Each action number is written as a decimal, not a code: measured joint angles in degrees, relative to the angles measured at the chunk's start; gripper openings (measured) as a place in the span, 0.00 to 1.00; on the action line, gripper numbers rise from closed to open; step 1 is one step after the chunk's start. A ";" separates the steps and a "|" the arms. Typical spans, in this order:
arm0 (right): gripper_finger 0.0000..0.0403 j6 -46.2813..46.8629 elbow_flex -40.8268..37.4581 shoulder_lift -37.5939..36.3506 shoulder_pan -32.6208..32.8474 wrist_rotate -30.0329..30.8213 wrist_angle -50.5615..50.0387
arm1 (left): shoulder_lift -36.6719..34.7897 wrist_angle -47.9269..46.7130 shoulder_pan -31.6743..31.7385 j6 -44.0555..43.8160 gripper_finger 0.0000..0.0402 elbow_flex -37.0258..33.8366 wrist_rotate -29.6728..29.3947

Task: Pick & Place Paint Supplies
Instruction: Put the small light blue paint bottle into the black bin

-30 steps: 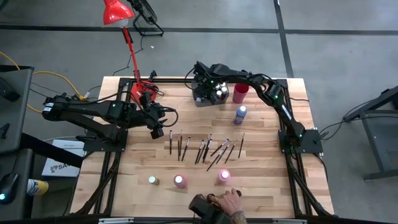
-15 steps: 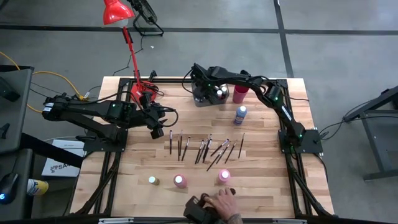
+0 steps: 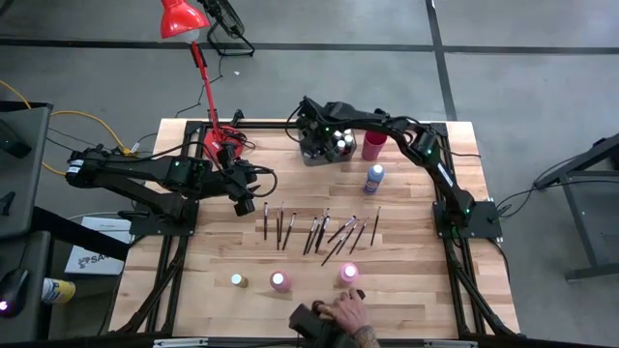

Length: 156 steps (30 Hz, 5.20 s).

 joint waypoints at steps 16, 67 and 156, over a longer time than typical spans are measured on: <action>0.42 5.70 0.22 0.13 -0.37 3.06 -7.36 | 0.00 -0.07 -0.02 -0.87 0.58 0.00 1.09; 0.42 9.06 0.00 -1.56 0.97 2.99 -5.50 | 0.00 -0.15 -0.02 -1.07 0.58 0.02 2.27; 0.50 14.94 -2.18 -3.48 3.02 4.19 2.28 | 0.01 -0.53 -0.02 -0.83 0.58 0.02 3.56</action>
